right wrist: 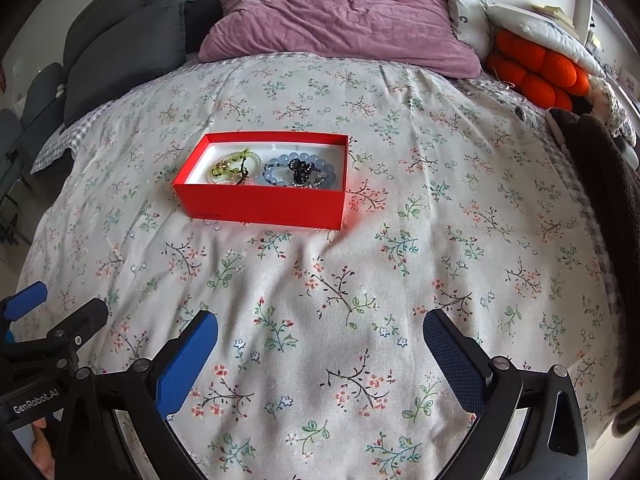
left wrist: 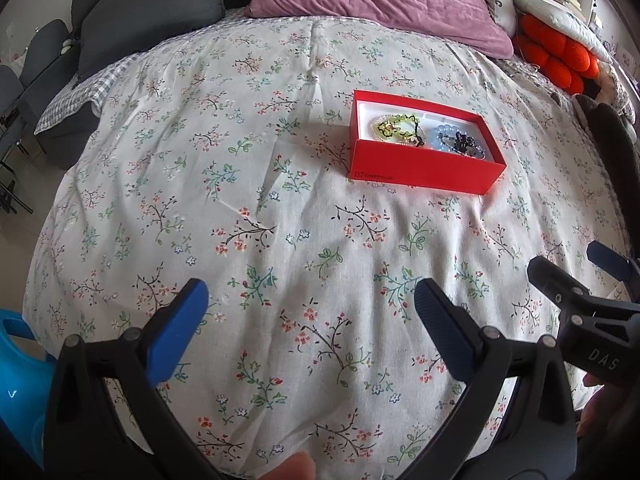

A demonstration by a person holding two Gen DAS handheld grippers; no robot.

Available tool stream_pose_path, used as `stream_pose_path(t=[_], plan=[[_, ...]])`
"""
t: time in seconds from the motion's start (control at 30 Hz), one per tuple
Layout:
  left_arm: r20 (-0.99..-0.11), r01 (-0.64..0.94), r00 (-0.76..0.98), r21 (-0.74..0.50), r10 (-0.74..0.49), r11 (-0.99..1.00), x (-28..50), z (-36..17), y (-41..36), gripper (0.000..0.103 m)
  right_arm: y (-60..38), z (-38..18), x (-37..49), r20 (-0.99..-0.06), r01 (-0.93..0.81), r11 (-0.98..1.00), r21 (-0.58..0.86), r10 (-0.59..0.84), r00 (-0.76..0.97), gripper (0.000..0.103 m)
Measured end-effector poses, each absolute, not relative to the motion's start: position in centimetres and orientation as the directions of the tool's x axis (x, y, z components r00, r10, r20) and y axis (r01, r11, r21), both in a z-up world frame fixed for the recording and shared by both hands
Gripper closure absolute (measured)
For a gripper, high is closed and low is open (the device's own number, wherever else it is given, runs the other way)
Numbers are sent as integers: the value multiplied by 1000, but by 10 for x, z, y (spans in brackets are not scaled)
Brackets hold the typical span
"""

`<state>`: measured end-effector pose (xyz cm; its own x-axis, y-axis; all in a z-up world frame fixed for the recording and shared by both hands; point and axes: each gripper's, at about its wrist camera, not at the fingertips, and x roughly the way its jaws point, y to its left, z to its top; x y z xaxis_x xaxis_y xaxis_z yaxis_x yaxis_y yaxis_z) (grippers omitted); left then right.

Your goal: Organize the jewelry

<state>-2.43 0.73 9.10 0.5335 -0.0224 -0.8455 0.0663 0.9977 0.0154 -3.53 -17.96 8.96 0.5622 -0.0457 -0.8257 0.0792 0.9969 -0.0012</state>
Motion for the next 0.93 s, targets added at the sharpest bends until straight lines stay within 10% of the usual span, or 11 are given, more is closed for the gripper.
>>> stream_pose_path(t=[0.93], plan=[[-854,75,519,4,-36,997,-19,82,9,1,-178,82,-36,-833,77,997,-8,-49,552,0]])
